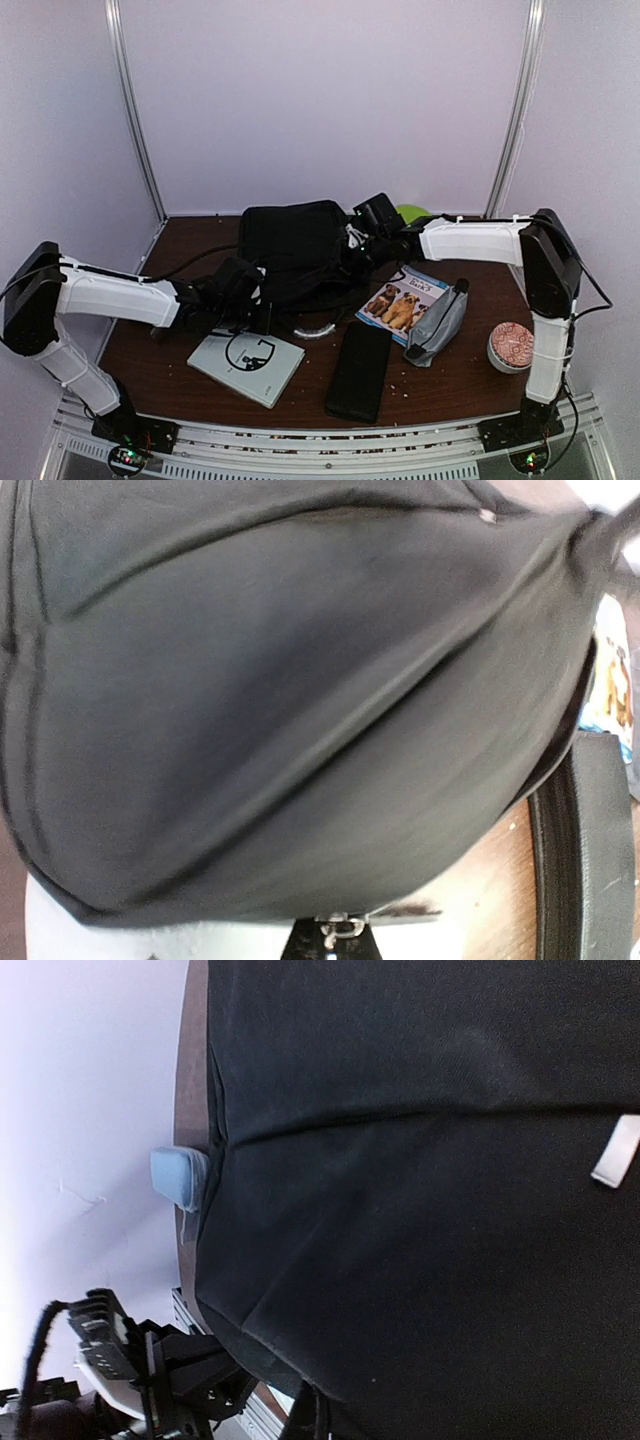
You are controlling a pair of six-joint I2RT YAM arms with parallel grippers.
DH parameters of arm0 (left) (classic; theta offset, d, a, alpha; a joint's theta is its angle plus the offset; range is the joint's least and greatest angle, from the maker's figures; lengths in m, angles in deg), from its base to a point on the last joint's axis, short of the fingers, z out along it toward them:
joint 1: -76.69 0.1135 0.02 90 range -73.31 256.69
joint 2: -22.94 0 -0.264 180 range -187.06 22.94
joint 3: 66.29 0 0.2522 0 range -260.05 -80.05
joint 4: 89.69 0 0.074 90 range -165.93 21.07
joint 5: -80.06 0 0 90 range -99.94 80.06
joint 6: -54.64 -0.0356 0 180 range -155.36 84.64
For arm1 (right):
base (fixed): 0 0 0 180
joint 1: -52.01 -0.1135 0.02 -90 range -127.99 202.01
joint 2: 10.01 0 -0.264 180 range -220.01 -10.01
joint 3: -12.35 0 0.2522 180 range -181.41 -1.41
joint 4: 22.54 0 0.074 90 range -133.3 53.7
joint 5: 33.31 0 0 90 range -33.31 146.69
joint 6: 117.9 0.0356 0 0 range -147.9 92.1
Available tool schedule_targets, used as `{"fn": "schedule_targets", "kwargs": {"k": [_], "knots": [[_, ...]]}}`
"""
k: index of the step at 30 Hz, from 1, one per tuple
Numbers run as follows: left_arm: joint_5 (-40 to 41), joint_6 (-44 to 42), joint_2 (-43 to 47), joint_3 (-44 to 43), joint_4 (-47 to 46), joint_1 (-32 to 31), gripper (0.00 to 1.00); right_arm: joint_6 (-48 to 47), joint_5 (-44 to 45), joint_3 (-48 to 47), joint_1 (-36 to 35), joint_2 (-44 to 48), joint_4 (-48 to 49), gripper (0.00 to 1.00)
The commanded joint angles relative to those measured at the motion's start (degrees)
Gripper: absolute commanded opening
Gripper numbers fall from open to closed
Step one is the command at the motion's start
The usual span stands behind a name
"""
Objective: Pack the student bag
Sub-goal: Unzip the student bag at the center of the board.
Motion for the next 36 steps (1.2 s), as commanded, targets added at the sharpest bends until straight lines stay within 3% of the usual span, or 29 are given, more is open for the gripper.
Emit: {"fn": "schedule_targets", "kwargs": {"k": [1, 7, 18, 27, 36], "knots": [[1.79, -5.03, -2.85, -4.8, 3.34, 0.24, 0.0, -2.28, 0.85, 2.64, 5.58, 7.31, 2.02, 0.0], [-1.76, -6.66, -4.76, -6.77, 2.82, 1.54, 0.0, -3.32, 1.35, 5.05, 9.26, 9.87, 1.03, 0.0], [-20.58, -9.69, -6.75, -5.92, -3.11, 12.48, 0.0, -6.96, 2.44, 6.36, 11.28, 10.89, -2.25, 0.0], [-18.94, -11.39, -8.43, -6.47, -0.72, 17.2, 0.0, -8.81, 2.96, 5.37, 11.72, 10.66, -3.76, 0.0], [-13.63, -13.64, -13.37, -12.96, 6.28, 17.6, 0.0, -11.22, 2.6, 4.4, 11.54, 10.31, -6.44, 0.0]]}}
